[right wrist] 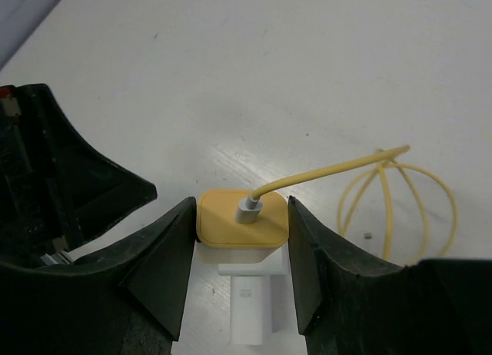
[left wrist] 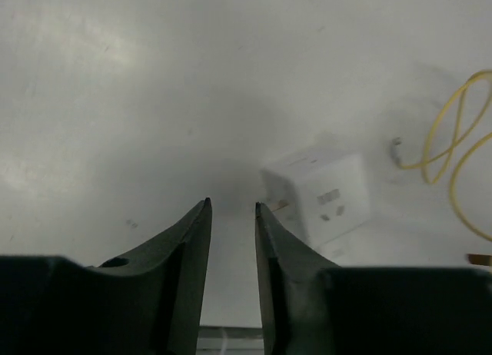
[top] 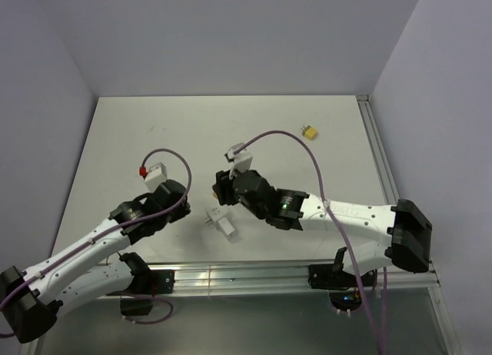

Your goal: Insert the plug

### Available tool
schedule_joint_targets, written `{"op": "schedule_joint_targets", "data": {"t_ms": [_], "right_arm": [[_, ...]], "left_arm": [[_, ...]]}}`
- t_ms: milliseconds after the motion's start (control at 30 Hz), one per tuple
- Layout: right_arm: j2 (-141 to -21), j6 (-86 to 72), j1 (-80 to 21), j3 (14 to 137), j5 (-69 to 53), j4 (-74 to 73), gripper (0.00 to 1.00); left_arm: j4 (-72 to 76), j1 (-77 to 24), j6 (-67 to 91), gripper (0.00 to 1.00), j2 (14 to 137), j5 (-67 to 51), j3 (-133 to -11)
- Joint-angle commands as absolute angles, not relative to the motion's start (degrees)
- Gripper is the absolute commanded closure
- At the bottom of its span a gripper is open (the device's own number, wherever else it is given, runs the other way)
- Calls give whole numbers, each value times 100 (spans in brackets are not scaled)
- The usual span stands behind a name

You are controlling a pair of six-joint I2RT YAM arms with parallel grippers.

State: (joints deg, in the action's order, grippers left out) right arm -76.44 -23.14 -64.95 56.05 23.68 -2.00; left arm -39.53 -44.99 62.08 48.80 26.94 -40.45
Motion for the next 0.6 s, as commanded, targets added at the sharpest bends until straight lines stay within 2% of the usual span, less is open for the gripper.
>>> {"op": "schedule_joint_targets", "data": {"t_ms": [0, 67, 167, 333, 500, 567], "right_arm": [[-7839, -1741, -6925, 5318, 3330, 1097, 100], [-8041, -1688, -7135, 5151, 3620, 1528, 100], [-8374, -1583, -7320, 5054, 4006, 1932, 100], [-8779, -1310, -7558, 4983, 4473, 2522, 100], [-9105, -1187, -7620, 4966, 4675, 2654, 100], [-9193, -1134, -7638, 4896, 4702, 2733, 100]], "left_arm": [[-4121, -4404, 6925, 64, 4563, 2232, -3709], [-4157, -4298, 6952, 51, 4317, 2355, -3665], [-4113, -4123, 6856, 45, 4008, 2260, -3577], [-3824, -3332, 6356, 46, 4490, 1531, -3349], [-2805, -2559, 5968, 48, 4780, 232, -2848], [-2585, -2365, 5889, 51, 4947, 53, -2786]]}}
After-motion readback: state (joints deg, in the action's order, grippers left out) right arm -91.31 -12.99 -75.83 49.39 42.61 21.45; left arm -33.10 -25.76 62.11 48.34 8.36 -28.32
